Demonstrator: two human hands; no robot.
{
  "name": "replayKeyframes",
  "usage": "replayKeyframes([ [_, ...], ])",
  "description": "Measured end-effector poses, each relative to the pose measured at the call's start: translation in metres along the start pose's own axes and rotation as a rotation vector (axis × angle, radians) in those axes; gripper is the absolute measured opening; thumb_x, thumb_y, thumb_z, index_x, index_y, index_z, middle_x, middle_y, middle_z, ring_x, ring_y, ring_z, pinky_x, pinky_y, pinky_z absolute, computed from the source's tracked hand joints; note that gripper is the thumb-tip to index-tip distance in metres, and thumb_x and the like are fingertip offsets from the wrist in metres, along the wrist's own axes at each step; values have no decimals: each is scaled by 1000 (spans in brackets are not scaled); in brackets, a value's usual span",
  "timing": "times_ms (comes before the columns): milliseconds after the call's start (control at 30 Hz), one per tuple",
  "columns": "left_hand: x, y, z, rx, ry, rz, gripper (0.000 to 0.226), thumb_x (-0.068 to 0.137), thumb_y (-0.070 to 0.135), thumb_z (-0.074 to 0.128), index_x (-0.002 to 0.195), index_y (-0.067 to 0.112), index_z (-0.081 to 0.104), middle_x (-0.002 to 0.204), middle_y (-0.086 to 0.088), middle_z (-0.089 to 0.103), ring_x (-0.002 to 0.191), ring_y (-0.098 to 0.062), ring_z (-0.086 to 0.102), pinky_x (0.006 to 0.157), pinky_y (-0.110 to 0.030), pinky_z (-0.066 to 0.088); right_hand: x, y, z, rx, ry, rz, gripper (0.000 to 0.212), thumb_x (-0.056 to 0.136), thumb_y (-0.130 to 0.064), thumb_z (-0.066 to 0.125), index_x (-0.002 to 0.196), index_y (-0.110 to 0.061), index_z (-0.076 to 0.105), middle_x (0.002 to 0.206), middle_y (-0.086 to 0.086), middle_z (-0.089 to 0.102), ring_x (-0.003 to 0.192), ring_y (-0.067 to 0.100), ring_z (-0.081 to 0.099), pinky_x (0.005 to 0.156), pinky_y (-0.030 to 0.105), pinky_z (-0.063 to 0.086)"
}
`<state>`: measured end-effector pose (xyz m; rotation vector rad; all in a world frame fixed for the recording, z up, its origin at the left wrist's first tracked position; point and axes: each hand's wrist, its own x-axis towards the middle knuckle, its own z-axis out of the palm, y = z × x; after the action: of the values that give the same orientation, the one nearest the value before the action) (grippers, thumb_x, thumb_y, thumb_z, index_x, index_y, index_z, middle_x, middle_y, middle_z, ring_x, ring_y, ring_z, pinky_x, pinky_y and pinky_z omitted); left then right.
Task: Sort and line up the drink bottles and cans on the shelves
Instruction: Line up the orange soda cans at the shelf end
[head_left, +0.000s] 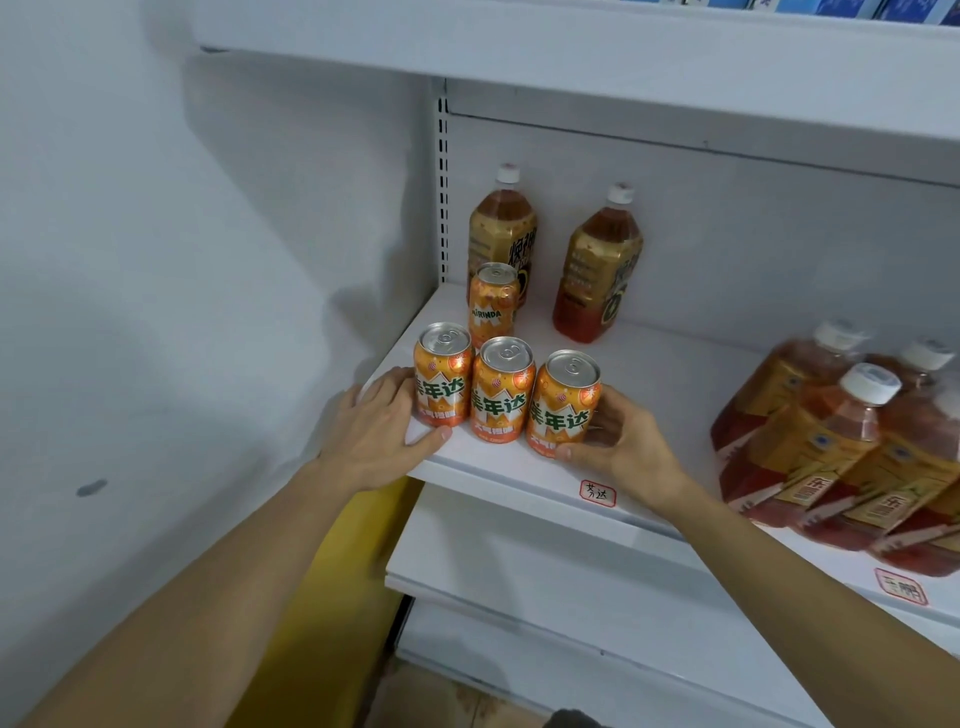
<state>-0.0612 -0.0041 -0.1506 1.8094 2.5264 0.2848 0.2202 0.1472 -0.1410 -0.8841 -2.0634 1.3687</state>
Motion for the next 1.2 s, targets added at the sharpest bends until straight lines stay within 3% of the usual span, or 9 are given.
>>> replayKeyframes([
  [133, 0, 1, -1, 6, -6, -4, 99, 82, 86, 15, 154, 20, 31, 161, -3, 37, 147, -22, 37, 119, -54, 32, -2, 0, -2, -1, -18, -22, 69, 73, -18, 91, 135, -18, 60, 123, -6, 73, 113, 15, 70, 102, 42, 55],
  [400, 1, 1, 2, 12, -29, -10, 89, 91, 81, 28, 156, 21, 25, 164, -1, 32, 150, -20, 32, 122, -53, 29, -2, 1, -4, -27, -27, -35, 69, 73, -22, 91, 135, -19, 61, 123, -4, 73, 113, 17, 69, 102, 43, 55],
  [533, 0, 2, 1, 22, -32, -16, 99, 82, 85, 13, 156, 21, 25, 164, -2, 33, 149, -20, 33, 121, -54, 30, -2, 4, -4, -49, -26, -46, 67, 74, -19, 91, 134, -19, 61, 122, -5, 73, 113, 16, 69, 102, 44, 55],
  [800, 0, 3, 2, 29, -2, -7, 97, 83, 84, 14, 154, 19, 32, 161, -3, 38, 146, -22, 38, 118, -53, 33, -3, 3, -6, -30, -52, -20, 67, 75, -22, 91, 135, -21, 60, 124, -6, 72, 115, 17, 68, 103, 46, 54],
  [933, -1, 2, 1, 37, 0, -6, 96, 84, 83, 13, 152, 20, 33, 160, -2, 39, 145, -20, 39, 118, -53, 35, -3, -3, -6, -30, -104, -15, 79, 70, -31, 93, 138, -23, 55, 129, -7, 69, 118, 15, 67, 104, 47, 54],
  [1033, -1, 3, 1, 43, 2, -4, 96, 84, 83, 13, 152, 19, 33, 160, -3, 39, 145, -21, 39, 118, -54, 35, -10, -28, -13, -36, -38, -51, 98, 71, -55, 87, 152, -35, 34, 145, -8, 52, 131, 10, 54, 106, 37, 50],
  [1133, 1, 2, 2, 52, 1, -5, 97, 83, 83, 11, 153, 20, 32, 160, -1, 38, 146, -19, 38, 119, -54, 33, -2, -83, -21, -72, 96, -199, 69, 91, -61, 54, 151, -31, 39, 145, -6, 51, 130, 7, 52, 100, 25, 45],
  [1200, 1, 2, 3, 38, 5, -1, 97, 82, 83, 12, 152, 19, 34, 159, -1, 39, 146, -19, 38, 118, -55, 33, 28, -121, -19, -234, 104, -223, 51, 98, -48, 52, 145, -27, 48, 138, -6, 55, 124, 11, 54, 98, 27, 45],
])
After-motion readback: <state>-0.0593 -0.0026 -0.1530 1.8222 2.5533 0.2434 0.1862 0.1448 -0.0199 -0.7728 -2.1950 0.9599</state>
